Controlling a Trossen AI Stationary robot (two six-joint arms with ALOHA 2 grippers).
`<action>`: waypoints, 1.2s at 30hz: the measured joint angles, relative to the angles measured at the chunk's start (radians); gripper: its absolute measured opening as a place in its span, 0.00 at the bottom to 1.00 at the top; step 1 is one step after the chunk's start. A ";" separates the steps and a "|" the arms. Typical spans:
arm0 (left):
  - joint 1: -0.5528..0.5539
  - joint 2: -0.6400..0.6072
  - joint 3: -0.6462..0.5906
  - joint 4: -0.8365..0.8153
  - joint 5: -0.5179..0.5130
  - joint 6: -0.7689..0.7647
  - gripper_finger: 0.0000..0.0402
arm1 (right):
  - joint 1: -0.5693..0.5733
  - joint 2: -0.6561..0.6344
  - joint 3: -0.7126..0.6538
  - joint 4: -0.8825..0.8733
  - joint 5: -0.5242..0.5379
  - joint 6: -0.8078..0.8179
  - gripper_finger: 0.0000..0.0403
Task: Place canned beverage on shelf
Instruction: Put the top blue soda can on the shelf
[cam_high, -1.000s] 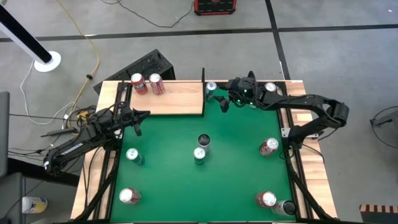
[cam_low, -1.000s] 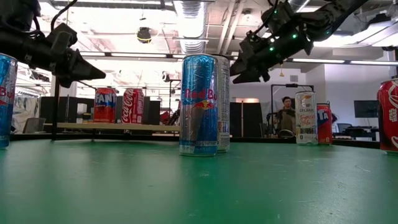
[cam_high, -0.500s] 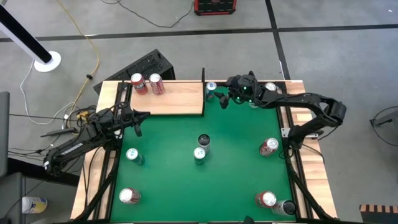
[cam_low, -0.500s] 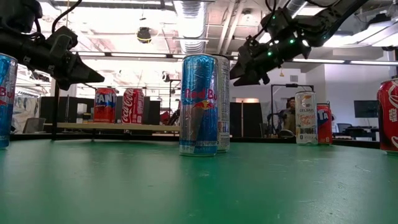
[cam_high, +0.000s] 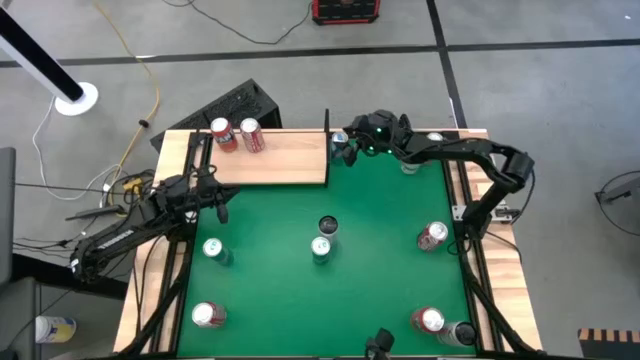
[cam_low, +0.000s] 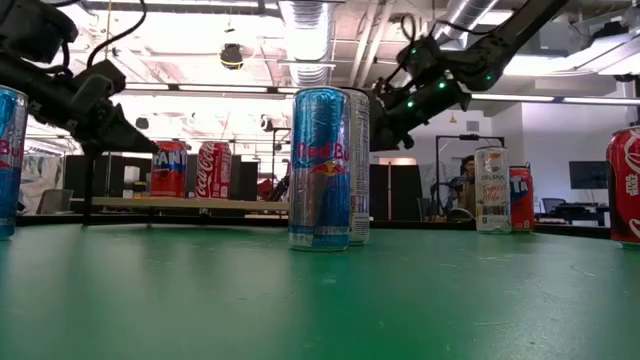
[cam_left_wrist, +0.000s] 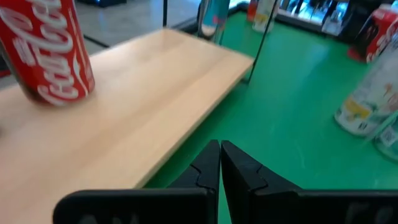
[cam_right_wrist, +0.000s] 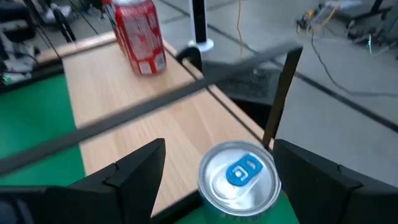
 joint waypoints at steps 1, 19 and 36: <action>0.000 0.000 0.000 -0.015 0.001 0.000 0.00 | 0.000 0.011 0.008 -0.009 0.000 -0.002 0.80; 0.000 0.000 0.002 -0.038 -0.030 0.000 0.00 | -0.006 0.061 0.030 -0.015 0.006 -0.028 0.80; 0.000 0.000 0.002 -0.039 -0.030 0.000 0.00 | 0.001 0.015 0.028 -0.019 0.032 -0.073 0.80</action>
